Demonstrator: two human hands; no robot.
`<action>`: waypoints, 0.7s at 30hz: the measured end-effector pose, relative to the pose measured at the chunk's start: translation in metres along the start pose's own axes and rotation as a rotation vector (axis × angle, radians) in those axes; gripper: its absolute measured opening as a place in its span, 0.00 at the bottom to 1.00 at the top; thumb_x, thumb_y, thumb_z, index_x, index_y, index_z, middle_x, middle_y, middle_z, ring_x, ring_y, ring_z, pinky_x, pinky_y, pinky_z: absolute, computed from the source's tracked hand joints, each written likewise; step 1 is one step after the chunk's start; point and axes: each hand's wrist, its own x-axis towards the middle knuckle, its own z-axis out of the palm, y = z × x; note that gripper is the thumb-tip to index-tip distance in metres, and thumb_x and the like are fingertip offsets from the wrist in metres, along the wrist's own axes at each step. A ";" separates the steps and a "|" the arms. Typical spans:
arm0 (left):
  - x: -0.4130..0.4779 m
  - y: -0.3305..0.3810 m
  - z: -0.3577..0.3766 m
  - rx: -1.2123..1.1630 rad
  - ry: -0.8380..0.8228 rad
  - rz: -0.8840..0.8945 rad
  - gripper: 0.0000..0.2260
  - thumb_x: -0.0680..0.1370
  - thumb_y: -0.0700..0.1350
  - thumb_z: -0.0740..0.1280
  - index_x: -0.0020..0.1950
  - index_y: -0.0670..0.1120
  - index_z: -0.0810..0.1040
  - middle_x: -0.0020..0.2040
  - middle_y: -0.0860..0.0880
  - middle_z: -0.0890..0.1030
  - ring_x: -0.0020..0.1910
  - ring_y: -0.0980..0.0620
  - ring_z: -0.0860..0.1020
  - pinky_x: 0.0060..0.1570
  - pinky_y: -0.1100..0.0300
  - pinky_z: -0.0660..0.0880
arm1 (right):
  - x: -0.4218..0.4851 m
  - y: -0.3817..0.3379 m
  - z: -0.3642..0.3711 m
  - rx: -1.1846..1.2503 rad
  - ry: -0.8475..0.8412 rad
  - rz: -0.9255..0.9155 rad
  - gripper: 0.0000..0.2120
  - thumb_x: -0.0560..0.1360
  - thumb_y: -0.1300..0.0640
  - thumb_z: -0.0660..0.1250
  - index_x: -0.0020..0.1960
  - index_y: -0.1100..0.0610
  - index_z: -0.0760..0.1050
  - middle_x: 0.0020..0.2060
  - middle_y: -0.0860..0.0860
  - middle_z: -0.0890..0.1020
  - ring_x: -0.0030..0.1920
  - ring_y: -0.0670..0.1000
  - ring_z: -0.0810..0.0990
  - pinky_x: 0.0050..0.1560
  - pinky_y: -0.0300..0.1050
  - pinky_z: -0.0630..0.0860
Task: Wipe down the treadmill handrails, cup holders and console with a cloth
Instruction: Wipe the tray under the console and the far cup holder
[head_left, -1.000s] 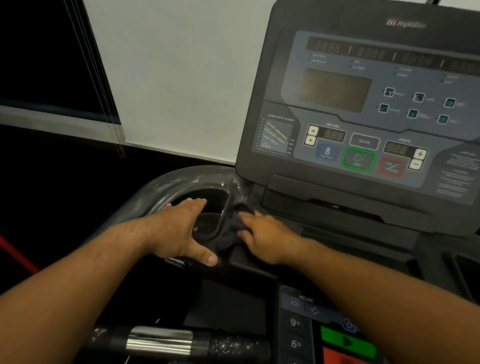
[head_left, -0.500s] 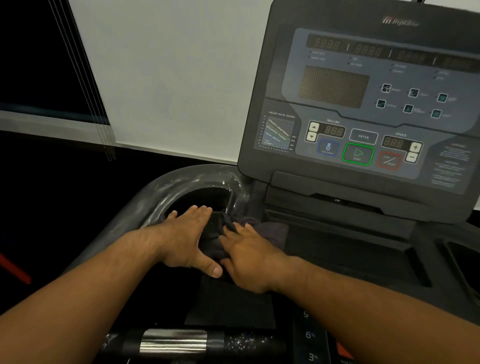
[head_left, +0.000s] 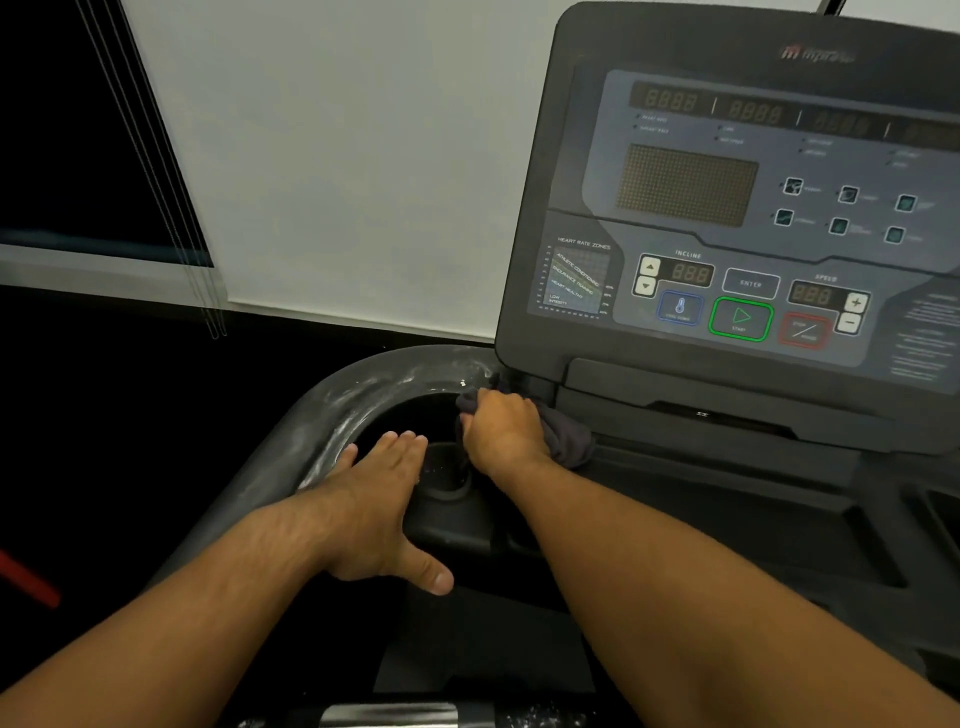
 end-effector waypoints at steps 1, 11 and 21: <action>-0.002 -0.002 0.000 -0.004 0.007 0.002 0.63 0.63 0.72 0.71 0.79 0.48 0.33 0.80 0.51 0.36 0.77 0.54 0.34 0.77 0.48 0.38 | 0.002 -0.002 -0.001 0.008 0.010 0.020 0.11 0.78 0.53 0.62 0.57 0.56 0.76 0.54 0.56 0.81 0.56 0.57 0.77 0.60 0.49 0.68; -0.001 0.002 -0.010 0.045 -0.016 0.022 0.63 0.63 0.71 0.71 0.79 0.46 0.33 0.80 0.49 0.36 0.78 0.52 0.35 0.77 0.47 0.39 | -0.081 0.015 -0.016 -0.101 -0.180 -0.287 0.20 0.82 0.51 0.52 0.72 0.54 0.66 0.70 0.53 0.69 0.72 0.55 0.61 0.73 0.51 0.53; 0.015 0.012 -0.004 0.072 -0.066 -0.015 0.63 0.64 0.72 0.71 0.78 0.46 0.32 0.79 0.49 0.34 0.77 0.51 0.33 0.77 0.45 0.38 | -0.013 0.034 -0.002 -0.049 -0.185 -0.238 0.17 0.78 0.56 0.56 0.66 0.57 0.67 0.68 0.55 0.70 0.71 0.56 0.62 0.71 0.52 0.56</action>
